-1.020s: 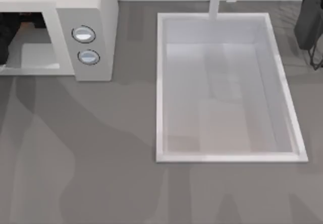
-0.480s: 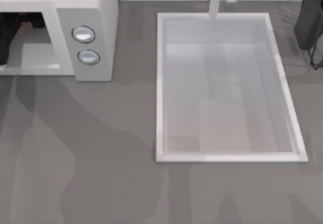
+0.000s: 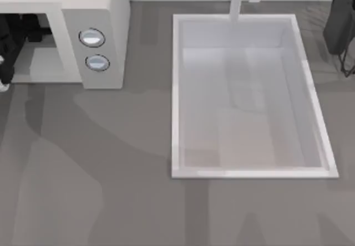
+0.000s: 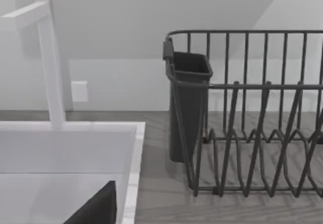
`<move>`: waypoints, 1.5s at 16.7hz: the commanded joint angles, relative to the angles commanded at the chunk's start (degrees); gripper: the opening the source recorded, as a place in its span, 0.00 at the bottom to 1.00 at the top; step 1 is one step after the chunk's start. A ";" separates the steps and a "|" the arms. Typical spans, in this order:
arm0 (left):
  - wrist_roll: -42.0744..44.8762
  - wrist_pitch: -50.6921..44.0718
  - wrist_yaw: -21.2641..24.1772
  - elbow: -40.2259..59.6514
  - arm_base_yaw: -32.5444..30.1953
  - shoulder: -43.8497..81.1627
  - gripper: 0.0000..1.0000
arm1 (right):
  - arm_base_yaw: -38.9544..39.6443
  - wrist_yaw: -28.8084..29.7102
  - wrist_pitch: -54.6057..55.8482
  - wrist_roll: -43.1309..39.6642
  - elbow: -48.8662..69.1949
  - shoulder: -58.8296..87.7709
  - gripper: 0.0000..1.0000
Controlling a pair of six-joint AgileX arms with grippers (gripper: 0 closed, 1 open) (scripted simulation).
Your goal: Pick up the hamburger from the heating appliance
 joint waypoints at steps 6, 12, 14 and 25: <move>-3.26 -5.46 -9.07 -27.20 -9.23 -31.71 0.00 | 0.00 0.00 0.00 0.00 0.00 0.00 1.00; -5.51 -9.19 -15.33 -44.30 -15.61 -49.49 0.00 | 0.00 0.00 0.00 0.00 0.00 0.00 1.00; -5.67 -9.45 -15.79 -45.34 -16.07 -50.54 0.00 | 0.00 0.00 0.00 0.00 0.00 0.00 1.00; -5.61 4.38 -15.90 -48.09 -15.84 -37.49 0.00 | 0.00 0.00 0.00 0.00 0.00 0.00 1.00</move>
